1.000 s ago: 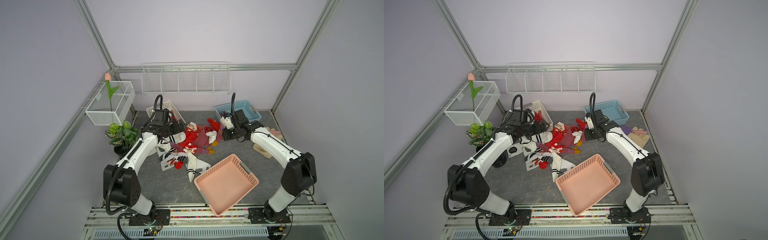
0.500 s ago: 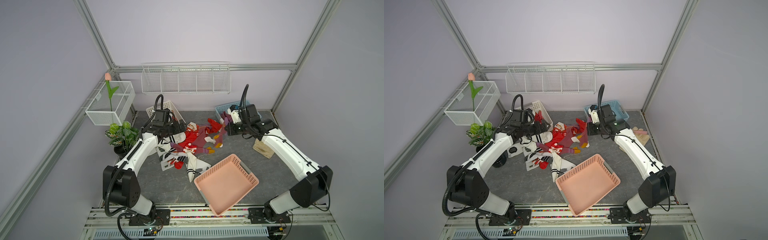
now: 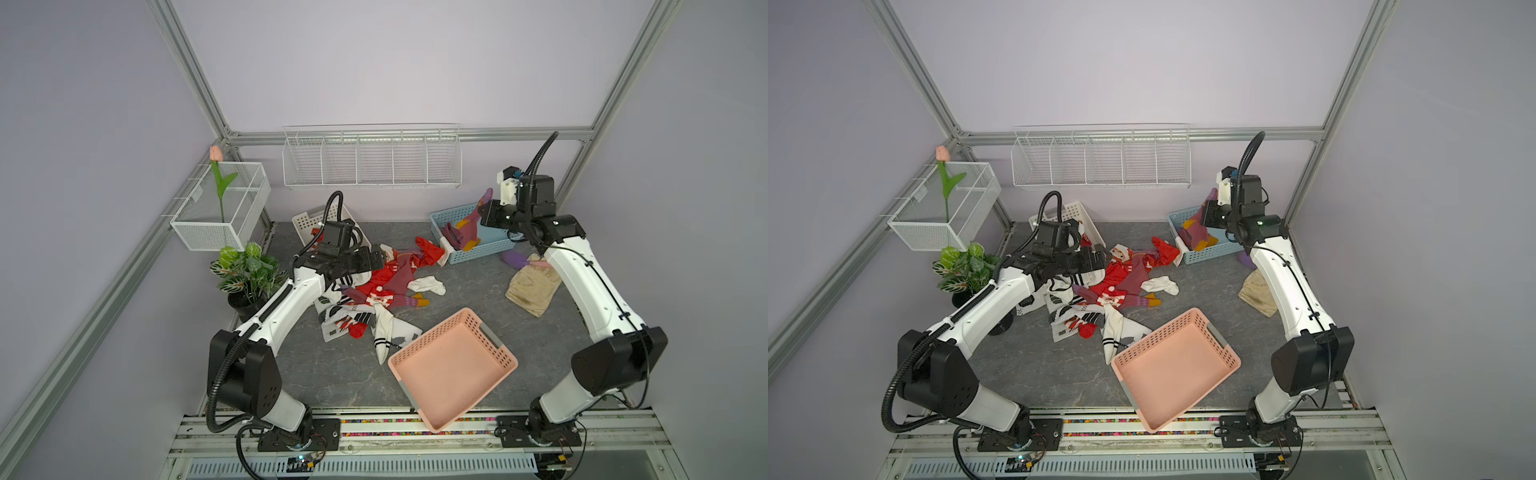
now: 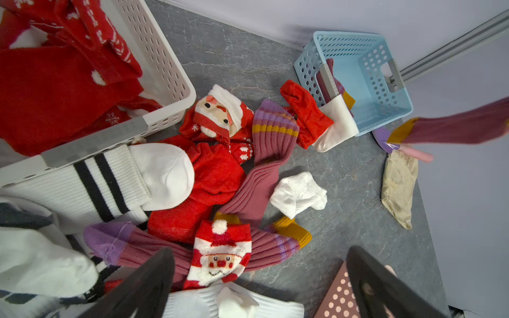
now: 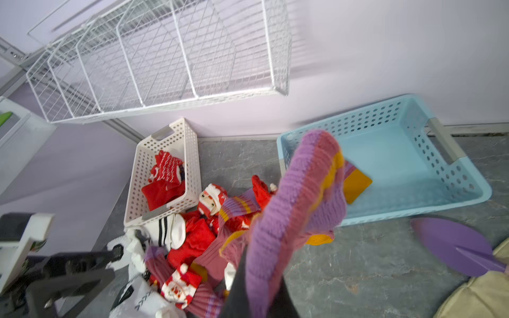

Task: Sort the socks into the basket by color
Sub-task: Place the sock in the bin.

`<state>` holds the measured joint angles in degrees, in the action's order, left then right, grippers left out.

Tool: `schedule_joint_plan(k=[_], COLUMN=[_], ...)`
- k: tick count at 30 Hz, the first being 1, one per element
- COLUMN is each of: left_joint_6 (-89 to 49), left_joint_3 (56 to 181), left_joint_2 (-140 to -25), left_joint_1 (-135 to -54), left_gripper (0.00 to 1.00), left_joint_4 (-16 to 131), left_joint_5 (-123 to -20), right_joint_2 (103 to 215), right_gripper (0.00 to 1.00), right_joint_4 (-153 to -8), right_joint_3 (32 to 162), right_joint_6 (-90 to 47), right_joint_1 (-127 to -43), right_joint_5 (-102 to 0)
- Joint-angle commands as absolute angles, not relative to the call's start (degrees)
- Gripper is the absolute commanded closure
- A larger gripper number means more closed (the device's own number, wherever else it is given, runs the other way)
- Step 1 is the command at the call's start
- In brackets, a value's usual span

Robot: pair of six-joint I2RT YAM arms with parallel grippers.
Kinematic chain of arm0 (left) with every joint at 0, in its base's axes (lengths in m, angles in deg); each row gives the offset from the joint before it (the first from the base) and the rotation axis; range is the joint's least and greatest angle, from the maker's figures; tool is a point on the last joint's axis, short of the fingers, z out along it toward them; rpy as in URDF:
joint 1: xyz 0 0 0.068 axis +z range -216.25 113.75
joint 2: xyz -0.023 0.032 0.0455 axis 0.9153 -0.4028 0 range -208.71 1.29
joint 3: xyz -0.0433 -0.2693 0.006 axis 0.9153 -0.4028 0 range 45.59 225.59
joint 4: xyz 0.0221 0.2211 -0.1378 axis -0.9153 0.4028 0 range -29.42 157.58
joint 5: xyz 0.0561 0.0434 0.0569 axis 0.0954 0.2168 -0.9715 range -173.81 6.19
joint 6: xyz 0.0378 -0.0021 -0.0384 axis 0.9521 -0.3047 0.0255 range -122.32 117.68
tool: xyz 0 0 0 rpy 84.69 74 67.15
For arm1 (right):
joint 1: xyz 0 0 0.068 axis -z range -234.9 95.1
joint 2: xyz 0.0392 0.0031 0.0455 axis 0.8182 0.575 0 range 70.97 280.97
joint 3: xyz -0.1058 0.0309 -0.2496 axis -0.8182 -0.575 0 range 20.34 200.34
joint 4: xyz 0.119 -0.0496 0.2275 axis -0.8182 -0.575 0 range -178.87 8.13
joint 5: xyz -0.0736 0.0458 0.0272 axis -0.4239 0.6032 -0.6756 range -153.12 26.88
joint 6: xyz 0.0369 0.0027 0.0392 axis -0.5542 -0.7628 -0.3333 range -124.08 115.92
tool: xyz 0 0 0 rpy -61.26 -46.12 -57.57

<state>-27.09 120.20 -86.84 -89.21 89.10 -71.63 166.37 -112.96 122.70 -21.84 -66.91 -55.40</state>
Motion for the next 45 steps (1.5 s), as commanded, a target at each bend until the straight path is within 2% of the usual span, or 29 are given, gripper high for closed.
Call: schedule_joint_plan(k=[1,11,21,24,29,33,36,38,45], left_joint_6=[-26.4,-26.2,-23.6,-22.4,-21.0,-20.4,-19.6,-19.2,-19.5], left_joint_3=[119.9,123.2,130.1,133.1,136.9,139.9,143.7,146.1,152.0], left_joint_2=[-88.1,-92.4,-100.7,-103.7,-108.5,-111.9,-115.5,-117.8,-125.1], left_joint_1=[-90.5,-92.7,-94.1,-94.9,-96.5,-97.5,-98.3,-98.9,-99.7], left_gripper=[0.0,0.03,0.02,0.02,0.03,0.03,0.03,0.04,0.17], left_joint_4=[88.7,88.7,89.6,90.6,92.2,92.5,94.2,95.4,97.7], left_joint_5=[-72.8,-73.4,-74.2,-74.8,-76.0,-77.2,-78.3,-78.9,-80.6], right_joint_2=[171.6,191.3,208.9,210.7,211.1,209.6,207.9,206.5,198.5], right_gripper=[0.93,0.93,0.92,0.81,0.37,0.11,0.03,0.01,0.05], right_joint_4=[-109.7,-109.9,-118.0,-119.8,-122.1,-123.3,-124.3,-124.6,-121.0], right_joint_3=[126.7,139.6,153.6,155.3,155.5,155.5,155.2,154.4,145.7], right_joint_6=[-22.1,-21.2,-21.1,-21.2,-21.4,-21.1,-20.7,-20.5,-21.3], right_joint_1=[-64.2,-61.1,-60.5,-60.5,-60.6,-60.7,-61.1,-61.2,-61.7], right_joint_5=[-56.7,-55.3,-54.0,-55.1,-56.6,-56.9,-57.1,-57.1,-55.0])
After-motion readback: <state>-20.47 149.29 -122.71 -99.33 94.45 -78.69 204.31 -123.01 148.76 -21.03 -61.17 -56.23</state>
